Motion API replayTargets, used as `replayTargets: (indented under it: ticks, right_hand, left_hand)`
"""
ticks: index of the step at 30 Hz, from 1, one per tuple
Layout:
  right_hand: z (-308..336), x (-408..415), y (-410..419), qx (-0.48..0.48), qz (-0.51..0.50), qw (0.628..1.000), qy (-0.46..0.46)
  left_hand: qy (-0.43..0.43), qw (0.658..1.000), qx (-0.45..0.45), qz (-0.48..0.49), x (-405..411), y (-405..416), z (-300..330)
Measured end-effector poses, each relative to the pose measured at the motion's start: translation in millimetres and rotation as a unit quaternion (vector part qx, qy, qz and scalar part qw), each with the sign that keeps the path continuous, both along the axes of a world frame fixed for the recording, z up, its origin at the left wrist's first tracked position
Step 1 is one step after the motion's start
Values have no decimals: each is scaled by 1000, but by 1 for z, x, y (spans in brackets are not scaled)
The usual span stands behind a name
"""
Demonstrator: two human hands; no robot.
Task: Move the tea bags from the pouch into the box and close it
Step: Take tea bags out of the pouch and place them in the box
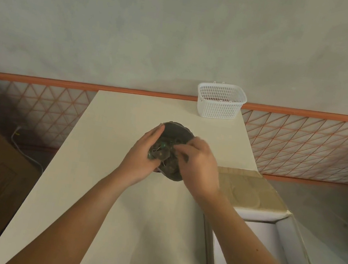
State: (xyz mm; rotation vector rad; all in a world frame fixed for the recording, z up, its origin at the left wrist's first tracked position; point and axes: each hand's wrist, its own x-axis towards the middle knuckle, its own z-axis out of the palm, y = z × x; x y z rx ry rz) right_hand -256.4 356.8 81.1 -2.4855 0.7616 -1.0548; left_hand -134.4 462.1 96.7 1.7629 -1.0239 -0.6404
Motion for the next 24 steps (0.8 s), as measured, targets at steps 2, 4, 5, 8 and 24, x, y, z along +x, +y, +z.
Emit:
replayTargets:
  ticks: [2,4,5,8,24]
  right_hand:
    - [-5,11,4,32,36,996,79]
    - [-14,25,-3,58,52,980,184]
    - [-16,31,-7,65,50,971,224]
    - [-16,44,-22,88,21,948,306]
    - [-22,49,-35,151,16,922,357]
  left_hand:
    - [15,1000,0,-2,0,-2,4]
    - [20,1000,4,-4,0,-3,6]
    - [24,1000,8,-5,-1,-3,7]
    - [24,1000,16,-12,-2,-2,9]
    - [-4,998,46,-30,1,-1,9]
